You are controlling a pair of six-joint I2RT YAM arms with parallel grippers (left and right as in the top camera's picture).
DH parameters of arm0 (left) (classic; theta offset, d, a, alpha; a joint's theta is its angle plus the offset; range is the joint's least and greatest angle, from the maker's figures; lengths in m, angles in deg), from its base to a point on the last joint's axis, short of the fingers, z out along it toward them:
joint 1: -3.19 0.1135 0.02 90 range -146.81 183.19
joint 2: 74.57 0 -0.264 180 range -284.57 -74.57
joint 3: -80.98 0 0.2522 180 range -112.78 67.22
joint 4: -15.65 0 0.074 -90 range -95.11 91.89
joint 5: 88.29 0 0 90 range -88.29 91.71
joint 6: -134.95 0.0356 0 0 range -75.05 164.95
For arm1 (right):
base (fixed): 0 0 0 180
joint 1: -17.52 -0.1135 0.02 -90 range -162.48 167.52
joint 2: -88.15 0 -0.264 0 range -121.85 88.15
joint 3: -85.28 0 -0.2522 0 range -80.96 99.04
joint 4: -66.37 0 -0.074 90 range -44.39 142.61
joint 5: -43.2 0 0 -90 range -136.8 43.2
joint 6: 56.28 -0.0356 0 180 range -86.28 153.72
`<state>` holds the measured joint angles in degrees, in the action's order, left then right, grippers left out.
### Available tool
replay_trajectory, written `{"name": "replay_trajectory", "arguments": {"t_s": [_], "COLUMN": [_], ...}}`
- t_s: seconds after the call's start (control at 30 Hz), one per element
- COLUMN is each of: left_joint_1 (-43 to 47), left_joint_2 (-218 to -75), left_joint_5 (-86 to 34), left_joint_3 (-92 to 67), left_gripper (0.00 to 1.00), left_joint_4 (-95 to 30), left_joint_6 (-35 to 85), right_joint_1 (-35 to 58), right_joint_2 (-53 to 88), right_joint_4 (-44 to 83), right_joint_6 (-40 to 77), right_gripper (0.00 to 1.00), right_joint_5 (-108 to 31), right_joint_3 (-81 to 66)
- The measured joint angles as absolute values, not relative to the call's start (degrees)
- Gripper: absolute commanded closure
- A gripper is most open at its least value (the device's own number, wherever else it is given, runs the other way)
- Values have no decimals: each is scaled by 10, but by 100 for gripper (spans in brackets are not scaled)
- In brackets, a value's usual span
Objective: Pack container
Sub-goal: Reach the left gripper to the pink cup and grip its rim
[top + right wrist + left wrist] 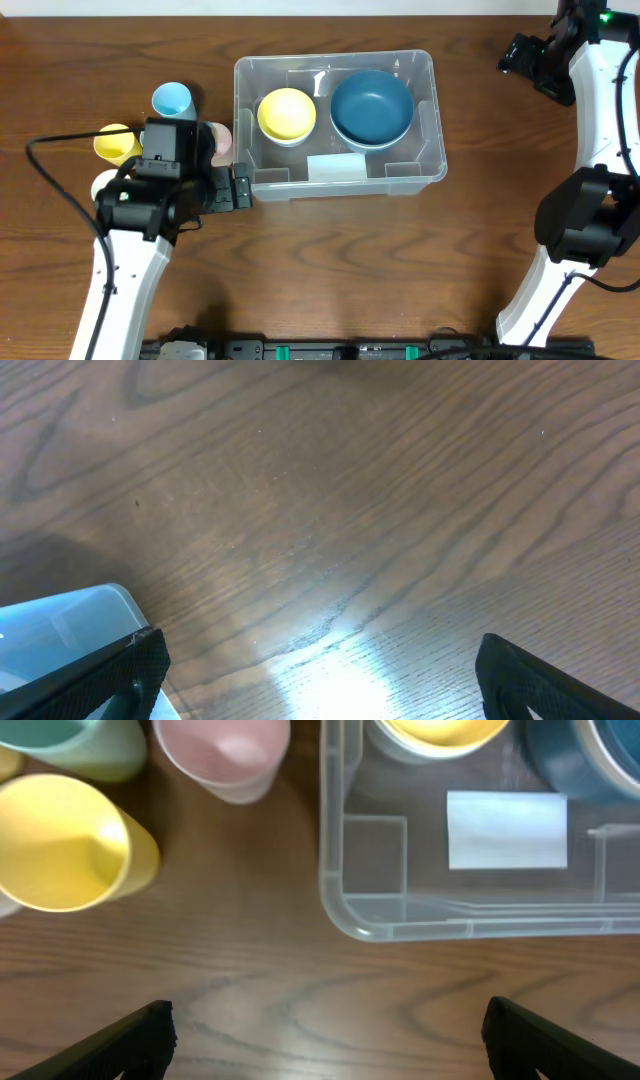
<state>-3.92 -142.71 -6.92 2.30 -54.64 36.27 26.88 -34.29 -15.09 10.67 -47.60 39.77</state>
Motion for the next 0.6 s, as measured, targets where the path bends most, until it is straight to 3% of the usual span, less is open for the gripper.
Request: {"name": "replay_trajectory", "arguments": {"t_s": [0.3,0.6], "left_joint_1": [12,96], "left_joint_2": [-1451,-1578], "left_joint_5": [-82,-84], "left_joint_3": [-97,-216], "left_gripper": [2,2], "left_joint_4": [-606,-668], "left_joint_6": [361,331], "right_joint_1": [269,269], "right_joint_2": [-343,-343], "right_joint_4": [-151,-151], "right_joint_6": [107,107], "right_gripper": [1,1], "right_joint_5": [-476,-476], "right_joint_3": [398,398]}}
